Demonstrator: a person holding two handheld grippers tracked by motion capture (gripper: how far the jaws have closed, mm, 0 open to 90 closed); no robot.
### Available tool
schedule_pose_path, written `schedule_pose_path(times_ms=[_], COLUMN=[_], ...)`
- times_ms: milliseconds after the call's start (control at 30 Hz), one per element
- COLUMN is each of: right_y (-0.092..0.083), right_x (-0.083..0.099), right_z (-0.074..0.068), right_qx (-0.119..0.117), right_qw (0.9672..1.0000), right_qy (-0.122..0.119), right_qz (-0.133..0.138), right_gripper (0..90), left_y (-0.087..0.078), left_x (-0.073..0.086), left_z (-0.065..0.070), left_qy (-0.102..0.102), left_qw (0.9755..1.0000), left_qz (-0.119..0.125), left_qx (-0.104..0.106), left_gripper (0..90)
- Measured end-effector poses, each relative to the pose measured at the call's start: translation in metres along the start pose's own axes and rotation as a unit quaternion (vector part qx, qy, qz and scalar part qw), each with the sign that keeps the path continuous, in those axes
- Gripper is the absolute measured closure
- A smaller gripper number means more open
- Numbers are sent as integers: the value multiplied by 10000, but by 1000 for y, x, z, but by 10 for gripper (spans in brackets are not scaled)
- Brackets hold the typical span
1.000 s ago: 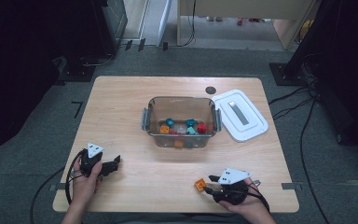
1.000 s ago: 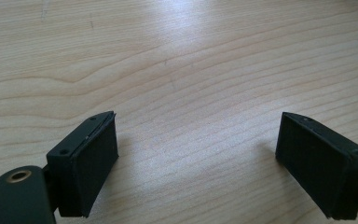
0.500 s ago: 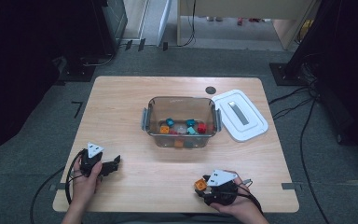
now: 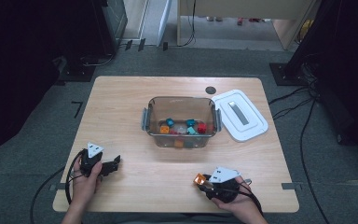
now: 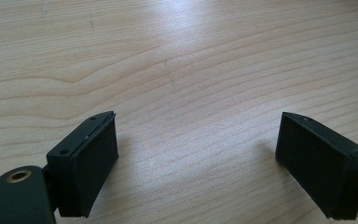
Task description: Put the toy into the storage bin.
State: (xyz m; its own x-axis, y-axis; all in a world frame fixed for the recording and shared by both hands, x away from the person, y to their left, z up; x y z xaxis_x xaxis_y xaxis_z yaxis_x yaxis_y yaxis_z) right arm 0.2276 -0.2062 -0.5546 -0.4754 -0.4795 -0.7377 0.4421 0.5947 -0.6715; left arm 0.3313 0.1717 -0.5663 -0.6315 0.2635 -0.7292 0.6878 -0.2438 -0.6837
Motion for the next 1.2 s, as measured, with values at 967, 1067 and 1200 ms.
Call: schedule_pose_path(times_ms=[967,1067,1200], right_y=[-64,-68,-70], right_x=[-106,-119,-134], right_z=[30,32,36], right_qx=[212,214,225], right_qw=[9951,9944,9938], right_qy=[-183,-240,-307], right_qz=[944,1007,1046], right_gripper=[599,599,599], left_y=[0,0,0], left_x=[0,0,0], left_z=[0,0,0], left_qy=[-1,-1,0], left_qw=[10000,10000,10000], left_qz=[3,2,-2], left_qx=[-2,-1,-1], left_gripper=[128,127,127])
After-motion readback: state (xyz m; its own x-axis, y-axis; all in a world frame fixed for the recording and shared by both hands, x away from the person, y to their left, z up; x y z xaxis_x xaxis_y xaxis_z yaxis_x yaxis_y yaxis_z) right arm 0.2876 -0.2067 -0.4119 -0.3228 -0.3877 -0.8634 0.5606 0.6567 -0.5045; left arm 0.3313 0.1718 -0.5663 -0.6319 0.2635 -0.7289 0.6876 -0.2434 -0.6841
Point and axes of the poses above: each handheld gripper's, and its own axes: y roughly forward along the jaws, x roughly out of its underside, z roughly to its right, the point moved 7 cm from there along y, roughly forward along the jaws, and after that the axes turned 2 degrees about y, right-handed, at the moved point
